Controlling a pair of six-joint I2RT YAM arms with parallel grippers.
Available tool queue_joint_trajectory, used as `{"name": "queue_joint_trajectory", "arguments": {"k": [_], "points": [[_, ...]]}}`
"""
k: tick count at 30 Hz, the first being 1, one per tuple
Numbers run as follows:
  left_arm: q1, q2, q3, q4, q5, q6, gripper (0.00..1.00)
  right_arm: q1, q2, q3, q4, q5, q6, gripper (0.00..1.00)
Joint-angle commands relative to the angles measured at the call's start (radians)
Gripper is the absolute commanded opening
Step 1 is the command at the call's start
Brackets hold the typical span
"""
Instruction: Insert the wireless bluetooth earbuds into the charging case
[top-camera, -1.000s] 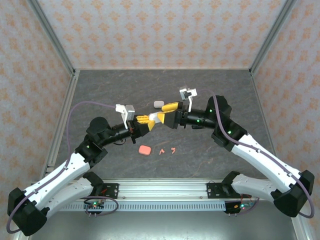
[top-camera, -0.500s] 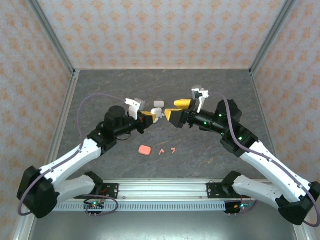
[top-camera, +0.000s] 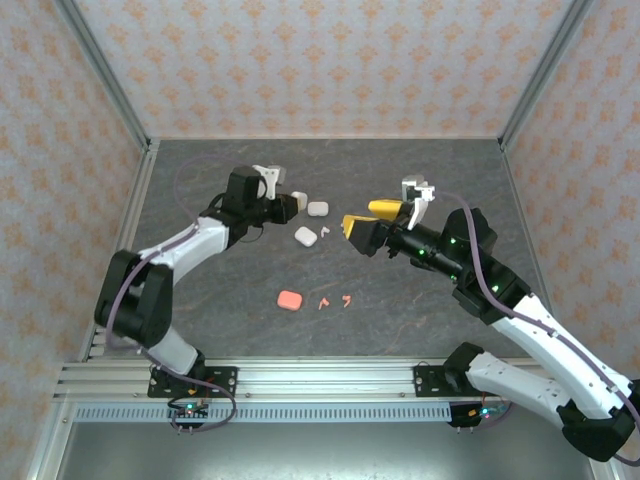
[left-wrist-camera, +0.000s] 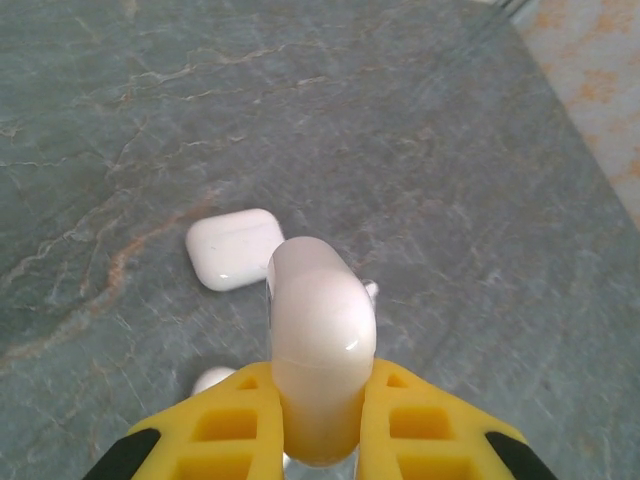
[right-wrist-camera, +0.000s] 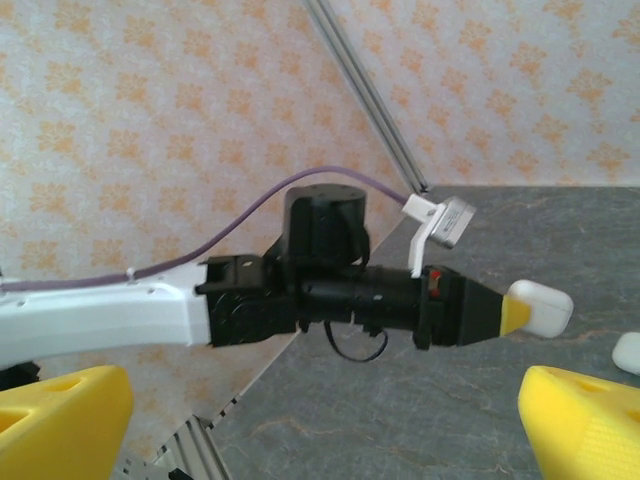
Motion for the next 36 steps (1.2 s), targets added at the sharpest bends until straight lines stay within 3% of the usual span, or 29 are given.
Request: {"name": "queue_joint_trajectory", "arguments": {"k": [1,4,10,20,28,36], "points": [[0.030,0.117,0.107,-0.112,0.058,0.035,0.00,-0.003,-0.023,-0.012,-0.024,0.016,0.004,0.99],[0.036,0.231,0.237,-0.224,0.066,0.051,0.00,-0.003,-0.030,-0.006,-0.057,0.013,0.005,0.99],[0.042,0.368,0.332,-0.234,0.072,0.041,0.00,-0.003,-0.062,-0.014,-0.091,0.027,0.012,0.99],[0.062,0.422,0.340,-0.201,0.082,0.012,0.00,-0.003,-0.068,-0.030,-0.096,0.041,0.015,0.99],[0.066,0.450,0.363,-0.235,0.051,0.013,0.38,-0.003,-0.058,-0.024,-0.100,0.045,0.011,0.99],[0.076,0.445,0.384,-0.273,0.001,0.020,0.48,-0.002,-0.043,-0.017,-0.104,0.044,0.008,0.99]]}}
